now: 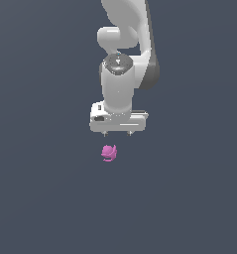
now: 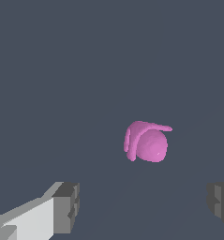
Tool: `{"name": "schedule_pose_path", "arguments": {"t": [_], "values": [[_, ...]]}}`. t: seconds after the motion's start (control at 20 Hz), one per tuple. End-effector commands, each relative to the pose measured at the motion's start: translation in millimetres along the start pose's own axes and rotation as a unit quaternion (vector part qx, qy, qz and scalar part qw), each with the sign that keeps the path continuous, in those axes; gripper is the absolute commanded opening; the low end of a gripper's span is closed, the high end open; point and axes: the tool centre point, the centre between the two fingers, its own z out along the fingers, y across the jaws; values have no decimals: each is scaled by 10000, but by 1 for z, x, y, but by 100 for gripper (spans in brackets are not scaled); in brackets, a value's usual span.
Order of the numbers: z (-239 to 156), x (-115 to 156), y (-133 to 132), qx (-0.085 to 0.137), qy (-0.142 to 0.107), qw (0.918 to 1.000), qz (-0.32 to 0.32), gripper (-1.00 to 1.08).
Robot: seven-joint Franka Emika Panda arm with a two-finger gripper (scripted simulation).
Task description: Pick up the object and move it to a goal position.
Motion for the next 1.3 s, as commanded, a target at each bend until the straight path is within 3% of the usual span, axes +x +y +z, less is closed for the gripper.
{"name": "schedule_pose_path", "arguments": {"t": [0.0,0.75,1.25], "values": [[0,0,0,0,0,10000,0,100],[-8,5,-1,87,78,9999,-103,100],[43,10,20,72,54,9994,345,100]]}}
